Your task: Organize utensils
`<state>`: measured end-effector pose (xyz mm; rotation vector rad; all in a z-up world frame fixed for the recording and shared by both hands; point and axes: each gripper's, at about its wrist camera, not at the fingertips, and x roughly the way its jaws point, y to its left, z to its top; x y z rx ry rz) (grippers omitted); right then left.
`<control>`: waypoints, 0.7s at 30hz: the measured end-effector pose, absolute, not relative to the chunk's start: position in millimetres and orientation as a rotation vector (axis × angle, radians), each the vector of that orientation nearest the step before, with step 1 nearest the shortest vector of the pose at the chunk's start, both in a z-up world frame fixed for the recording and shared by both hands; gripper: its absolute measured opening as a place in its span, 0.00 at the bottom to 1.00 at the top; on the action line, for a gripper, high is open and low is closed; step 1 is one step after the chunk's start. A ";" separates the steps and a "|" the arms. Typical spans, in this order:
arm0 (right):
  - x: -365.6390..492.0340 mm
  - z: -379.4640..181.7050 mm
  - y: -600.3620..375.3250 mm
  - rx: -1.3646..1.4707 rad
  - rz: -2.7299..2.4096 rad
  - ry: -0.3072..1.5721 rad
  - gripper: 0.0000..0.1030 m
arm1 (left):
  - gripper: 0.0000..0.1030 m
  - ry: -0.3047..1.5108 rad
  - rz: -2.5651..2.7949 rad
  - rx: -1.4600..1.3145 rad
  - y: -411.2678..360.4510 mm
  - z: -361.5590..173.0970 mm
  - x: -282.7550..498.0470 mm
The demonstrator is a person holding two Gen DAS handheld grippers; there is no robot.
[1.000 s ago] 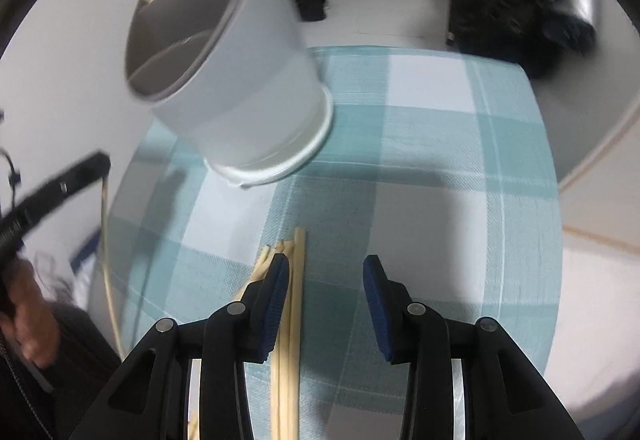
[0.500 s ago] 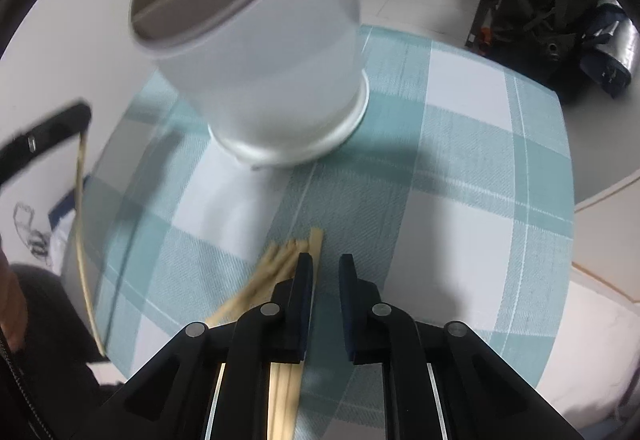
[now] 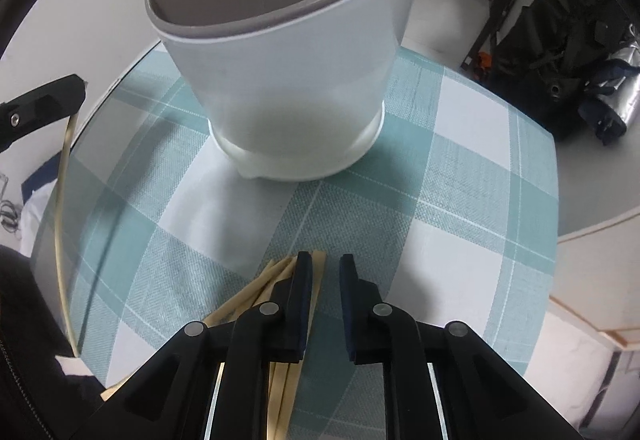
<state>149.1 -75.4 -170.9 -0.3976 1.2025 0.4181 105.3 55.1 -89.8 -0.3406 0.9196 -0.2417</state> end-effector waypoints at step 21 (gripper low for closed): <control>127.9 -140.8 -98.5 -0.279 0.433 1.071 0.06 | 0.00 0.881 -0.236 -0.322 47.6 -75.1 96.0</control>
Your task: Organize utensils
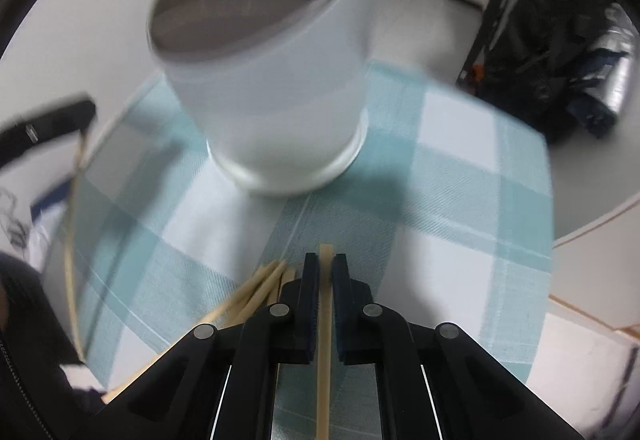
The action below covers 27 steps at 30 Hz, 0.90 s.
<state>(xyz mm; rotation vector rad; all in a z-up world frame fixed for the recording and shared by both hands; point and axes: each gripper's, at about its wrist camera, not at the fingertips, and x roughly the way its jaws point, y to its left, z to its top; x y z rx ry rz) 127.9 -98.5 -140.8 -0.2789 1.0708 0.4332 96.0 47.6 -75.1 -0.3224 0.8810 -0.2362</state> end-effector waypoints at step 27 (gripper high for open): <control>68.9 -17.2 -156.2 0.099 0.529 0.460 0.05 | 0.00 0.744 -0.233 -0.154 -0.5 19.5 74.0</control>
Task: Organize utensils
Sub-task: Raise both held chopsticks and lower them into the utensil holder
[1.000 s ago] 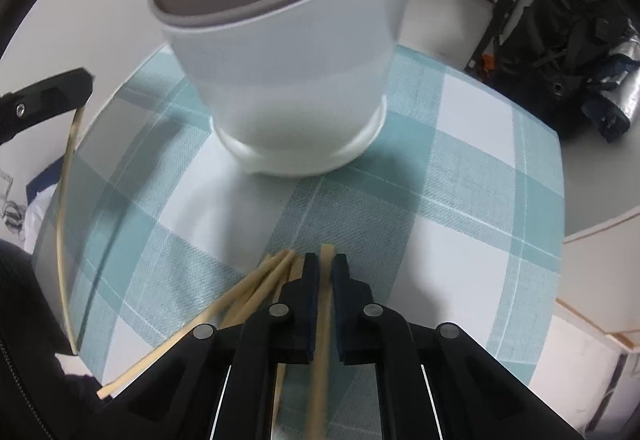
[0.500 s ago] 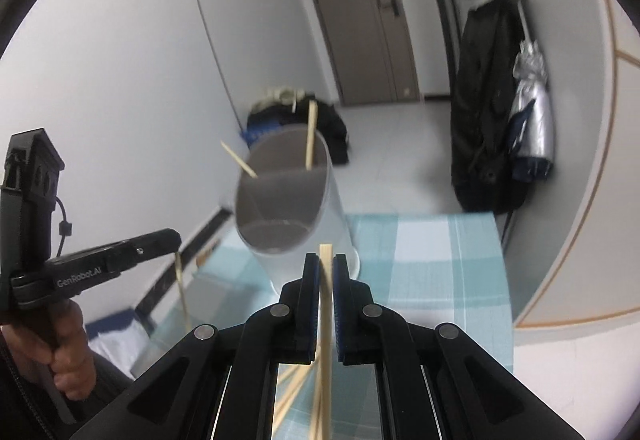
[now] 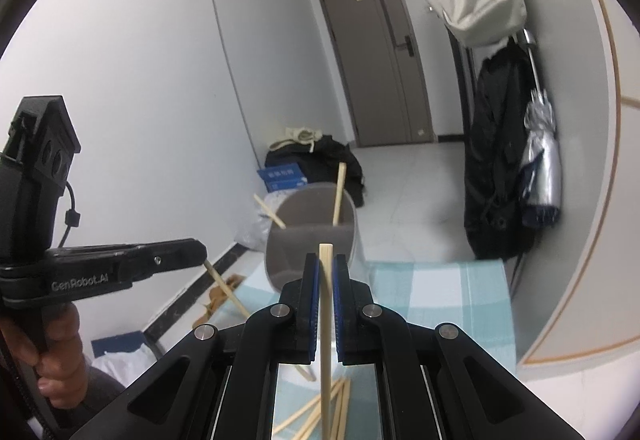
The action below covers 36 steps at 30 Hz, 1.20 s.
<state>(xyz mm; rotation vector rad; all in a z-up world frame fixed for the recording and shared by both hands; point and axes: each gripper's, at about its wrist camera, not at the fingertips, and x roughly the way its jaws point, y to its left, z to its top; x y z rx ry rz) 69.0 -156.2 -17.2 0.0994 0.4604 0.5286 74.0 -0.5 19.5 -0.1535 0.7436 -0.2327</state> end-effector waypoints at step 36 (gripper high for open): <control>227.2 73.7 -101.8 0.215 0.558 0.185 0.05 | 0.00 0.757 -0.326 -0.114 41.7 106.9 200.5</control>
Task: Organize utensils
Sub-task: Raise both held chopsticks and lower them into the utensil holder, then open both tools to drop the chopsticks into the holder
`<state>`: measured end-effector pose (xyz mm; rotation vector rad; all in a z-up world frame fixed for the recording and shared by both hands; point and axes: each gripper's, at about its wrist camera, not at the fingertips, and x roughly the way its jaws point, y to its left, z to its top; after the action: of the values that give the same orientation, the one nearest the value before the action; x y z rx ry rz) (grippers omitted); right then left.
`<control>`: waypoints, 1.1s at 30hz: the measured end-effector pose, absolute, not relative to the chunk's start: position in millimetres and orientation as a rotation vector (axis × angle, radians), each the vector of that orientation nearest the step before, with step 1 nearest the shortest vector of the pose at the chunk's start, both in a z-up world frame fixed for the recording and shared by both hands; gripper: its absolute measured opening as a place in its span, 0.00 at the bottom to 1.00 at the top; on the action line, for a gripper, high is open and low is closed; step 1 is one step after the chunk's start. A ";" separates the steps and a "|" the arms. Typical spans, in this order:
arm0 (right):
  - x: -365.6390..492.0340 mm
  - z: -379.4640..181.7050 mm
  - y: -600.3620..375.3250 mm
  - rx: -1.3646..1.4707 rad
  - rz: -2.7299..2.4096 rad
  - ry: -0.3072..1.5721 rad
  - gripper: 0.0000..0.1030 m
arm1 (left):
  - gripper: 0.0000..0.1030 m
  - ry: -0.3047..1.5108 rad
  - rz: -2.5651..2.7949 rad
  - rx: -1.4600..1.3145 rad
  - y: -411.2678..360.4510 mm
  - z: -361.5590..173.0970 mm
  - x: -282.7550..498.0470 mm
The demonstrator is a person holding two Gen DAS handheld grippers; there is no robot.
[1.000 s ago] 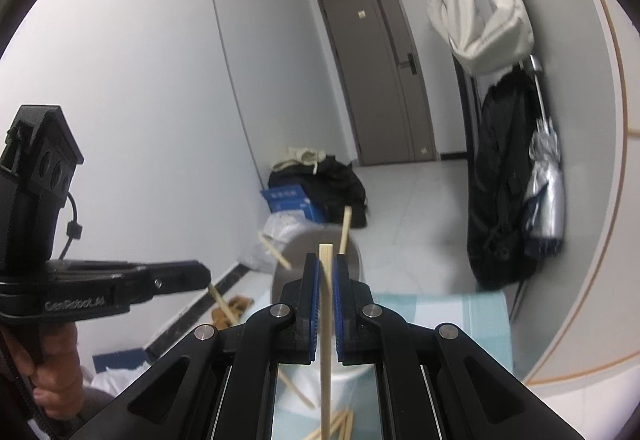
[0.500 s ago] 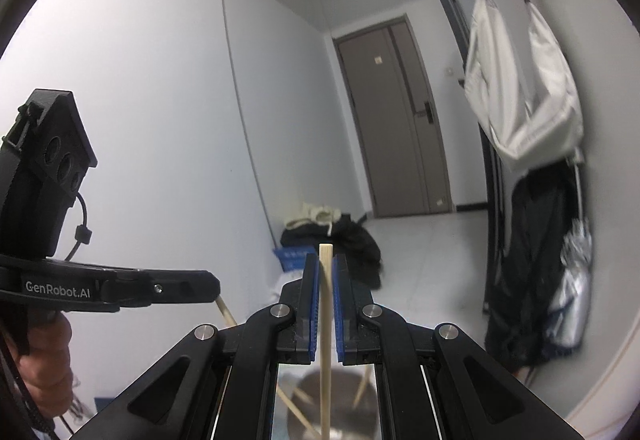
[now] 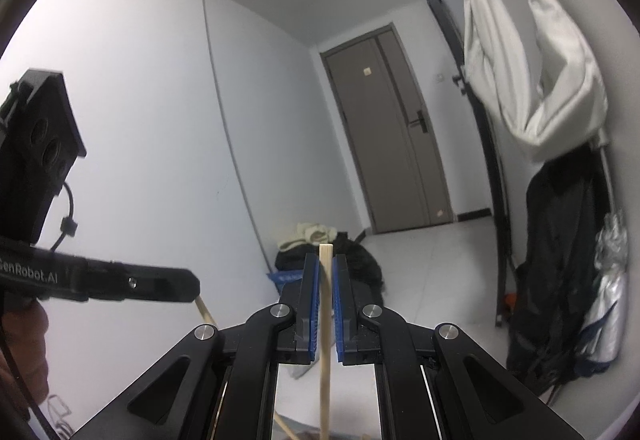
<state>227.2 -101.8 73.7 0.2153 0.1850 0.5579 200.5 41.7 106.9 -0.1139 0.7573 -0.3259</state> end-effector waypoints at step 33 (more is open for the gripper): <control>111.6 71.1 -164.0 0.233 0.534 0.386 0.56 | 0.73 0.618 -0.067 -0.138 43.8 95.6 108.5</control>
<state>111.5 -164.0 71.1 0.2328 0.3857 0.5338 108.5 43.8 95.6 -0.1385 0.6179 -0.0670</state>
